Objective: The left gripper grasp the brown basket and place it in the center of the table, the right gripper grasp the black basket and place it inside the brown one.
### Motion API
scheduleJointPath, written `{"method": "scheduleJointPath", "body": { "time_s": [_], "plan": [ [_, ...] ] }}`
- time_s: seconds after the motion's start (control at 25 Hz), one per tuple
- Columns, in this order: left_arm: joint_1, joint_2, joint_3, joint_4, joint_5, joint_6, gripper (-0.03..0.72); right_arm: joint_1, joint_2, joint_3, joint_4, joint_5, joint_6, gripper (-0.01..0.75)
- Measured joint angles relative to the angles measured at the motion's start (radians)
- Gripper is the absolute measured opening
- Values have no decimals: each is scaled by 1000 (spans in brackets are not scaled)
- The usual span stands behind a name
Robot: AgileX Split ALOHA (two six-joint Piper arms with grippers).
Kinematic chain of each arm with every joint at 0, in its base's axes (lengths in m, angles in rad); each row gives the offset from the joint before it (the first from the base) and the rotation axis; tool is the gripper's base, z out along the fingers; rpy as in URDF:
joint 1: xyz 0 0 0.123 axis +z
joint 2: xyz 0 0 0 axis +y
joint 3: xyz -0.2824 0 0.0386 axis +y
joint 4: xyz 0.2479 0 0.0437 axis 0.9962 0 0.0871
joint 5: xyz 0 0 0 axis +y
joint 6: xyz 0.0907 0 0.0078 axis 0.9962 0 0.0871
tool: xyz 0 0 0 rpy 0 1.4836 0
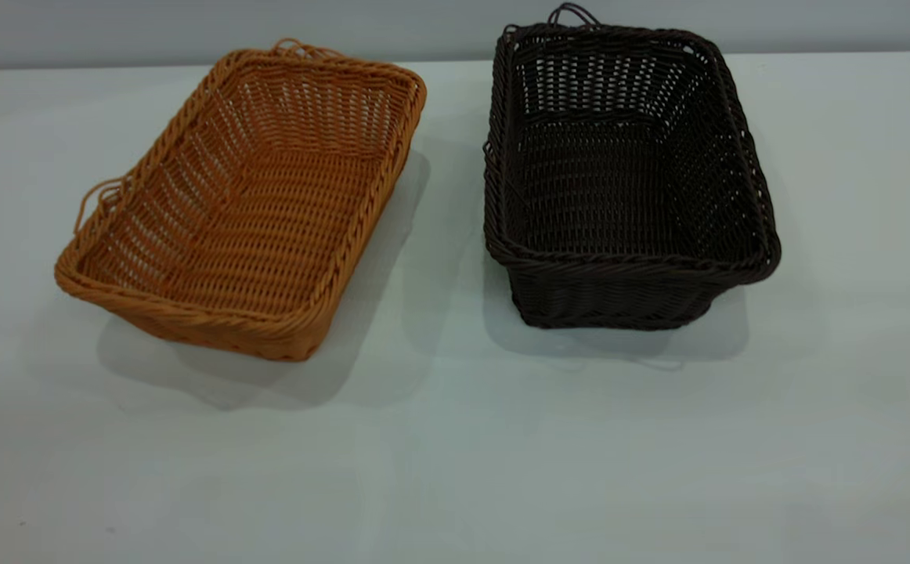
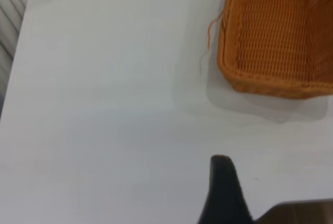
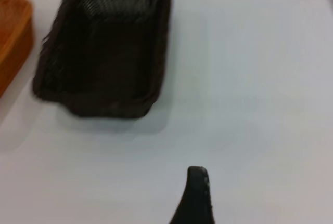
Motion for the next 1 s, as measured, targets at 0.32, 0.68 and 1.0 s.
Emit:
{"method": "scheduleJointPath", "body": {
  "time_s": [0.32, 0.68, 1.0],
  "plan": [
    [0, 435, -87, -25, -249, 89, 517, 0, 356, -8, 235, -78, -231, 598],
    [0, 841, -113, -51, -609, 126, 559, 29, 909, -14, 708, -291, -630, 594],
    [0, 1025, -200, -51, -682, 125, 560, 314, 1414, -157, 913, -498, -689, 594]
  ]
}}
